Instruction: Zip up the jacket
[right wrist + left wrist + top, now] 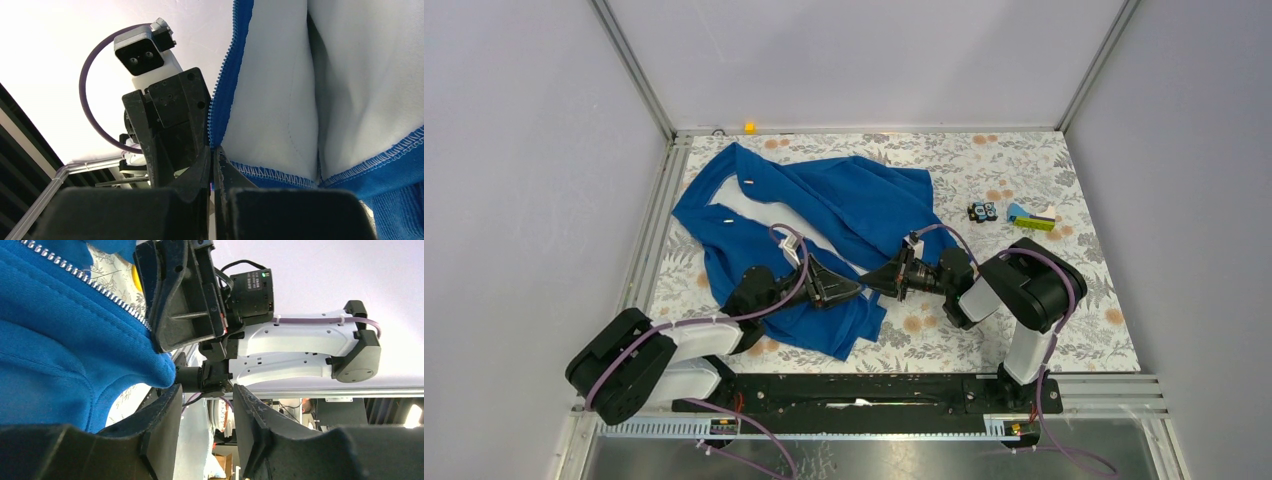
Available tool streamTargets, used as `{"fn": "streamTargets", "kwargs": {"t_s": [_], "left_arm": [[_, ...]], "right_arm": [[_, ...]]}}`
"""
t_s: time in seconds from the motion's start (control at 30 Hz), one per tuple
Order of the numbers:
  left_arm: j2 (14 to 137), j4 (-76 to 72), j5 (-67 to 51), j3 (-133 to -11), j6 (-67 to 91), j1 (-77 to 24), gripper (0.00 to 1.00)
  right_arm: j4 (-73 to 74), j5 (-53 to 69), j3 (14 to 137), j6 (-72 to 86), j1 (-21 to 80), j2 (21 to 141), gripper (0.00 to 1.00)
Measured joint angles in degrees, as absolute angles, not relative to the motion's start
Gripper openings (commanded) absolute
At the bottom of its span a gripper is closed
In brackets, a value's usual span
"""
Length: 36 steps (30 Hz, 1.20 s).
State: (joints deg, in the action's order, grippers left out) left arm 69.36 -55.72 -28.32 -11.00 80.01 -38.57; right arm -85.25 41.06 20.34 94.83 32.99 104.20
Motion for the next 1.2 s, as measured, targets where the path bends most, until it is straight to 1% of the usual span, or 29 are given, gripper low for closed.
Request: {"fn": "streamTargets", "kwargs": {"t_s": [0.03, 0.1, 0.37, 0.5, 0.57, 0.63, 0.7, 0.77, 0.9, 0.93, 0.97, 1.0, 1.03, 1.13, 1.2], "left_arm": [[69.80, -55.42, -28.32, -11.29, 79.81, -38.68, 0.44], [70.70, -54.41, -28.29, -11.84, 79.44, -38.94, 0.44], [72.51, -48.53, -27.86, -14.22, 77.78, -39.64, 0.41], [72.95, -46.85, -27.62, -15.35, 76.73, -39.75, 0.30], [73.67, -46.41, -27.55, -15.75, 76.53, -39.75, 0.20], [74.52, -46.30, -27.35, -15.92, 76.38, -39.77, 0.19], [75.22, -46.19, -27.16, -16.03, 76.31, -39.81, 0.22], [75.50, -46.44, -26.94, -16.05, 76.31, -39.81, 0.22], [76.01, -47.07, -26.74, -16.05, 76.38, -39.86, 0.12], [76.14, -47.31, -26.72, -16.05, 76.38, -39.86, 0.05], [76.27, -47.57, -26.72, -16.05, 76.36, -39.86, 0.00], [76.34, -47.62, -26.72, -16.05, 76.47, -39.86, 0.00], [76.40, -47.66, -26.74, -16.05, 76.36, -39.86, 0.00], [76.82, -48.14, -26.76, -16.05, 76.34, -39.86, 0.00], [76.90, -48.25, -26.76, -15.99, 76.16, -39.86, 0.00]], "right_arm": [[-85.38, 41.04, 20.34, 94.87, 33.01, 104.20, 0.00], [-85.62, 41.01, 20.34, 95.00, 33.01, 104.20, 0.00], [-85.65, 40.99, 20.34, 95.02, 33.01, 104.18, 0.00], [-85.65, 40.99, 20.34, 95.02, 33.06, 104.18, 0.00], [-85.65, 40.99, 20.34, 95.02, 33.12, 104.20, 0.00], [-85.67, 40.97, 20.34, 95.02, 33.15, 104.20, 0.00], [-85.60, 40.86, 20.34, 95.00, 33.19, 104.20, 0.00], [-85.60, 40.56, 20.34, 95.00, 33.26, 104.20, 0.00], [-85.60, 40.03, 20.34, 94.98, 33.34, 104.20, 0.00], [-85.58, 39.97, 20.34, 94.98, 33.34, 104.18, 0.00], [-85.60, 39.94, 20.34, 94.98, 33.34, 104.20, 0.00], [-85.60, 39.92, 20.34, 94.98, 33.34, 104.20, 0.00], [-85.60, 39.86, 20.34, 94.96, 33.34, 104.20, 0.01], [-85.58, 39.70, 20.34, 94.54, 33.34, 104.20, 0.18], [-85.62, 39.90, 20.36, 93.65, 33.32, 104.18, 0.26]]}}
